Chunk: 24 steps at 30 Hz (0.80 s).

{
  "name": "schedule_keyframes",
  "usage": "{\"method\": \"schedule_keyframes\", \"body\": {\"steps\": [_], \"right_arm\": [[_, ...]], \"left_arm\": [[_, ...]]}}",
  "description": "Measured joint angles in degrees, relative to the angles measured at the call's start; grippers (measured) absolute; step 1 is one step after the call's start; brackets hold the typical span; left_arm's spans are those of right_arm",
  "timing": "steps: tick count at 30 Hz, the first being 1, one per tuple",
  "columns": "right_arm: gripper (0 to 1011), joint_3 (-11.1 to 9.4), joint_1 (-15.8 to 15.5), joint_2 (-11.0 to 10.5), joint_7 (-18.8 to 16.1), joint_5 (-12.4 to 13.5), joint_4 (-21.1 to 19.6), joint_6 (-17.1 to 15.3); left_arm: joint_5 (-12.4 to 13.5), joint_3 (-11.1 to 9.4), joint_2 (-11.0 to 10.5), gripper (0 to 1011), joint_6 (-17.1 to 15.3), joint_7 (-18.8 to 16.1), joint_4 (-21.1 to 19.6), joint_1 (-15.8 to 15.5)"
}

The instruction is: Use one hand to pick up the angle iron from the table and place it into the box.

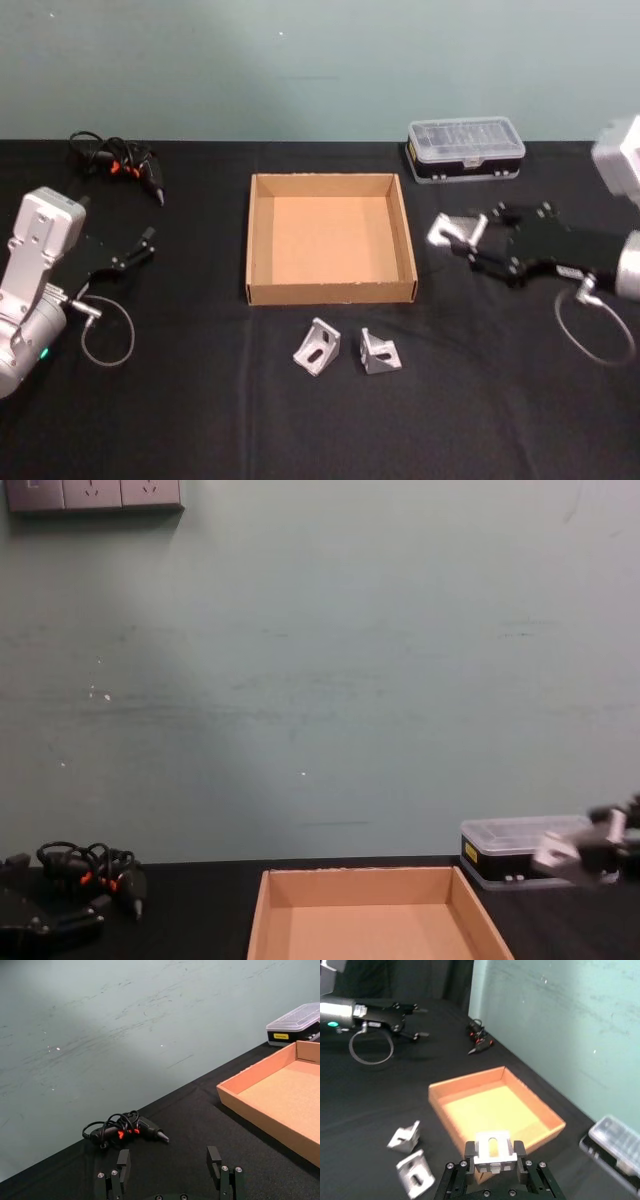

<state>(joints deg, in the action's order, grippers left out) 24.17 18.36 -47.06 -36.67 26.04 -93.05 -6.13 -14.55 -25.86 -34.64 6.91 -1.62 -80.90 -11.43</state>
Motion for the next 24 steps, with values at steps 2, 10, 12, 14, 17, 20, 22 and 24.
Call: {"method": "schedule_keyframes", "body": {"steps": [2, 10, 12, 14, 17, 20, 22, 24], "right_arm": [[458, 0.8, 1.9, 1.5, -0.1, -1.1, 1.5, 0.1], [458, 5.7, 11.2, 10.2, -2.0, -5.8, 11.2, 1.4], [458, 7.1, 13.8, 12.9, -2.4, -6.8, 15.1, 1.8], [458, 8.2, 15.9, 15.2, -3.0, -7.6, 18.6, 2.1], [458, 9.5, 18.3, 17.9, -3.5, -8.3, 23.2, 2.2], [458, 10.4, 20.0, 20.1, -3.9, -8.8, 27.3, 1.5], [458, 10.8, 20.7, 21.4, -4.0, -8.8, 29.6, 0.6], [458, 11.1, 21.1, 22.0, -4.2, -8.8, 30.8, 0.2]], "left_arm": [[0.0, 0.0, 0.0, 1000, 0.0, 0.0, 0.0, 0.0], [0.0, 0.0, 0.0, 1000, 0.0, 0.0, 0.0, 0.0], [0.0, 0.0, 0.0, 1000, 0.0, 0.0, 0.0, 0.0], [0.0, 0.0, 0.0, 1000, 0.0, 0.0, 0.0, 0.0], [0.0, 0.0, 0.0, 1000, 0.0, 0.0, 0.0, 0.0], [0.0, 0.0, 0.0, 1000, 0.0, 0.0, 0.0, 0.0], [0.0, 0.0, 0.0, 1000, 0.0, 0.0, 0.0, 0.0], [0.0, 0.0, 0.0, 1000, 0.0, 0.0, 0.0, 0.0]]}}
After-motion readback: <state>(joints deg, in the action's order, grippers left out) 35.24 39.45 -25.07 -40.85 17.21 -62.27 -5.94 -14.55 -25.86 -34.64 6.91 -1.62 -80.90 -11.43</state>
